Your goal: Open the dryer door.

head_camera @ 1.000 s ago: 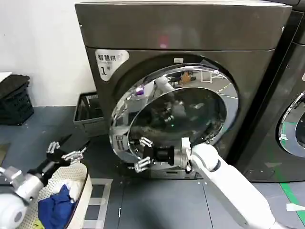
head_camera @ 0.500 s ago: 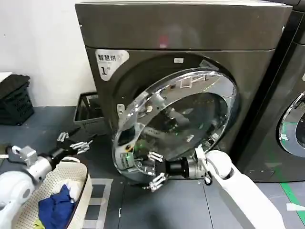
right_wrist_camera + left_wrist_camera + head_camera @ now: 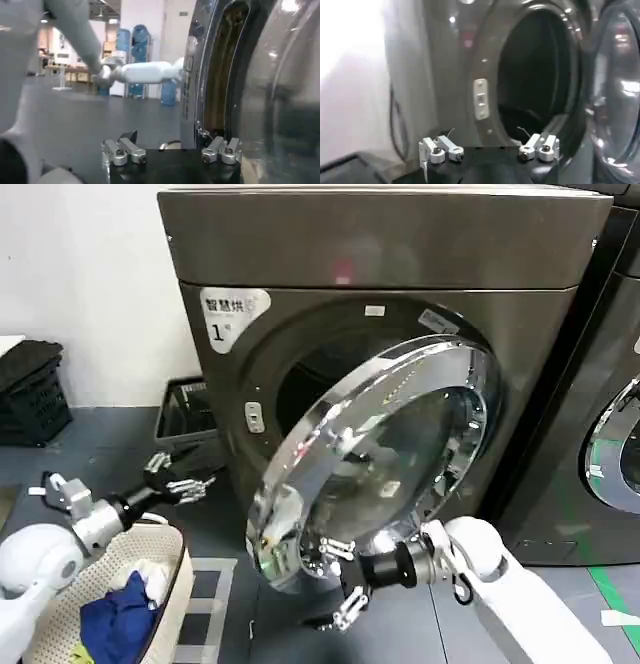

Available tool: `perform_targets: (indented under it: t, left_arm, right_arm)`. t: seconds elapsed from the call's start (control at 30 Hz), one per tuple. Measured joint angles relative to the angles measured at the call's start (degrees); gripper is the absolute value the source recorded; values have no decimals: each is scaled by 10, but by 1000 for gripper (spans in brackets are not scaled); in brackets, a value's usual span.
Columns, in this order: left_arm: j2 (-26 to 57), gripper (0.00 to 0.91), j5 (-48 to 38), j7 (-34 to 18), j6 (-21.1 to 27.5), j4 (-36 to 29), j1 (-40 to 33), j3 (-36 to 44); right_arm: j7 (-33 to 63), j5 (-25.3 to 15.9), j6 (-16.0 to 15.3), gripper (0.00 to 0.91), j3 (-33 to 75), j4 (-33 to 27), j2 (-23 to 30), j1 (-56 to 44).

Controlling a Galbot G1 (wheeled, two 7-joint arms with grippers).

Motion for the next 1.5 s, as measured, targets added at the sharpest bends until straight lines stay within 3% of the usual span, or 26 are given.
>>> perform_targets:
  t: [0.4,0.73,0.93,1.13,1.5]
  left_arm:
    - [-13,907,18,22,-9,-9,-42,88]
    - [-35,907,28,25,-11,-13,-80,146]
    - [-40,907,25,31,-12,-21,-107,181]
    - [-40,907,14,38,-13,-27,-132,215]
    - [-55,907,-1,47,-17,-33,-189,290]
  right_arm:
    - [-18,15,15,907,150,22,-36,-106]
    - [3,28,22,907,296,-13,-37,-189]
    - [38,40,26,907,390,-30,-22,-225]
    - [85,40,10,907,488,-32,2,-253]
    - [252,-8,-11,907,661,1,72,-294]
